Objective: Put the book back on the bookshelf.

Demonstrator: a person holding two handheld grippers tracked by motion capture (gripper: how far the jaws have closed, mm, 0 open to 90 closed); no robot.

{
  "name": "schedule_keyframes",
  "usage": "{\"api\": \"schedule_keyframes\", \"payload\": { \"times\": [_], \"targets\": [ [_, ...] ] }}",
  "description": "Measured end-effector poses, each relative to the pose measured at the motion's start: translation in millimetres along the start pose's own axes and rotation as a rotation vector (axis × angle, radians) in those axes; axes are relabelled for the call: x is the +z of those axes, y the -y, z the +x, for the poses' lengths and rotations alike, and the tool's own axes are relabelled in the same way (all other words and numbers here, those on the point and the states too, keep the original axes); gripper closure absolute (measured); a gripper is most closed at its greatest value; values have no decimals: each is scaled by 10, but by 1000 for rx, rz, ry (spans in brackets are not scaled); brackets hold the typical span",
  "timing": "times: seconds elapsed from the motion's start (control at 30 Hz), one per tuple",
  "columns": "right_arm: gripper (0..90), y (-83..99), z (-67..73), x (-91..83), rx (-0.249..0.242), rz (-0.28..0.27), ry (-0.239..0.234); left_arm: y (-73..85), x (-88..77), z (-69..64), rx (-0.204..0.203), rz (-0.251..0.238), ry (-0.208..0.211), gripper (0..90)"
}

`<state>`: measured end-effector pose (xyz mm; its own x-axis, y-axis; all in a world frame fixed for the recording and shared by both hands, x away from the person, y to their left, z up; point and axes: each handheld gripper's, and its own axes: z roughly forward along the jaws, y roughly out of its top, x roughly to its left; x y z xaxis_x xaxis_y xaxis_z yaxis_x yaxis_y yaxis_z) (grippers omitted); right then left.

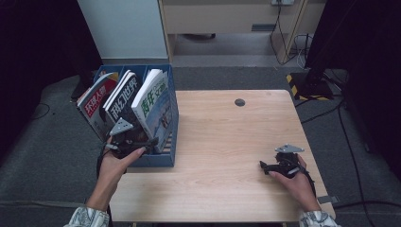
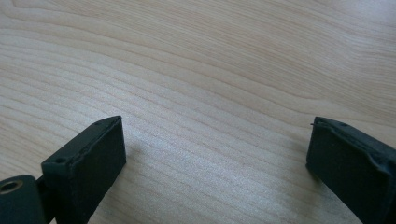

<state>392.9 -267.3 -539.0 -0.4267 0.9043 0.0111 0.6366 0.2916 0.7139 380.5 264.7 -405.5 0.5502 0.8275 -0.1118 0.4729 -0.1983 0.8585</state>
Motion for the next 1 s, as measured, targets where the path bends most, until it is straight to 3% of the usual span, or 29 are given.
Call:
{"api": "schedule_keyframes", "payload": {
  "times": [0.53, 1.0],
  "targets": [
    [50, -1, 0, -1, 0, 2, -1, -58, 114, -247, 48, 15, 63, 86],
    [50, 0, 0, -2, 0, 3, -1, -142, 370, -452, 73, 52, 109, 65]
  ]
}}
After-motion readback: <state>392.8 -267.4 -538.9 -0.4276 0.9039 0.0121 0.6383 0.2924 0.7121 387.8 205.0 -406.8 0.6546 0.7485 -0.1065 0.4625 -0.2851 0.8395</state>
